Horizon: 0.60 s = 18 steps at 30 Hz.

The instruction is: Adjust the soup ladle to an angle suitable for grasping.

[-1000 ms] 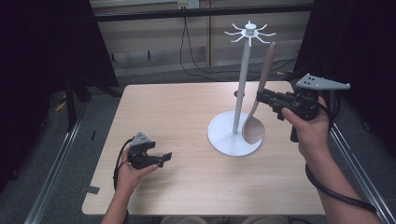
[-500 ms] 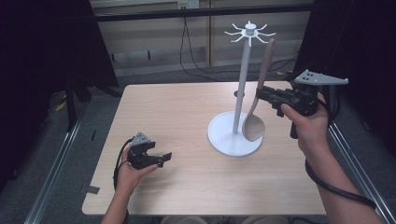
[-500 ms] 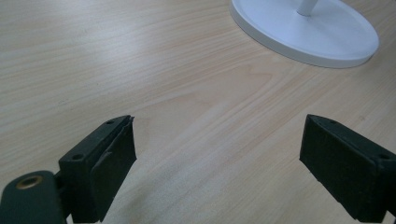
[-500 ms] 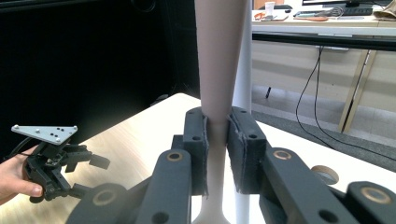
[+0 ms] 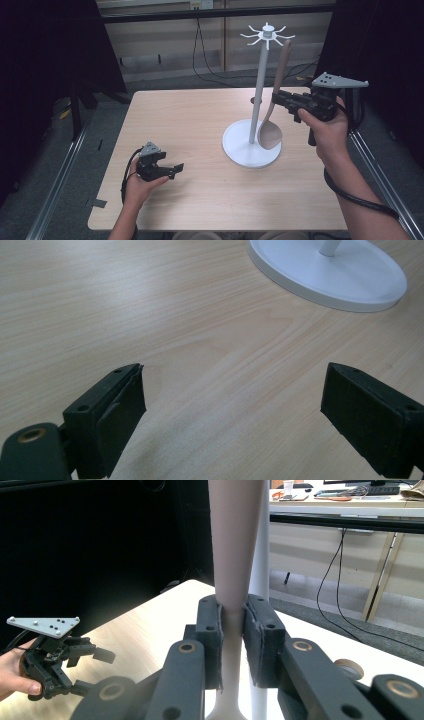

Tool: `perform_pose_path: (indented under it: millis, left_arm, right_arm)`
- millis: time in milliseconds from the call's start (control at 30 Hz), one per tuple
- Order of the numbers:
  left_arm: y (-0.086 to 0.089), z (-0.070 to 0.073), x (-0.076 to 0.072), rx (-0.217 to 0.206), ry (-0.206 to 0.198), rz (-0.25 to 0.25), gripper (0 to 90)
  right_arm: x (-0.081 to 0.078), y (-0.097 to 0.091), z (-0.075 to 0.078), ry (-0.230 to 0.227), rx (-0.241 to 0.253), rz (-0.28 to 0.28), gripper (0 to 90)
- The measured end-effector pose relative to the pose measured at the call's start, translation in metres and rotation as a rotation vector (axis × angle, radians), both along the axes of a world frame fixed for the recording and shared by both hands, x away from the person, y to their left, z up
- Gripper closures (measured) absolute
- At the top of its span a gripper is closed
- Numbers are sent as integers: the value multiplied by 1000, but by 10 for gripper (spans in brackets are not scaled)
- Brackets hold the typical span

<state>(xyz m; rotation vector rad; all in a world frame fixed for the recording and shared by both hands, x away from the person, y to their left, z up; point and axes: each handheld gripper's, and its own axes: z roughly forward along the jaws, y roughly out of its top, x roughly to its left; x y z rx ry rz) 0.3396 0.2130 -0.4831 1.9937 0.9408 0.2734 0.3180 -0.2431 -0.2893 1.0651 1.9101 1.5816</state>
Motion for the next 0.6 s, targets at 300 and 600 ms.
perform_pose_path:
  millis: [300, 600]
  left_arm:
    - [0, 0, 0, -5, -2, 8, 103]
    - [1, 1, 0, -1, -3, 5, 103]
  right_arm:
    - [4, 2, -2, 4, 3, 2, 780]
    - [7, 5, -5, 7, -7, -5, 779]
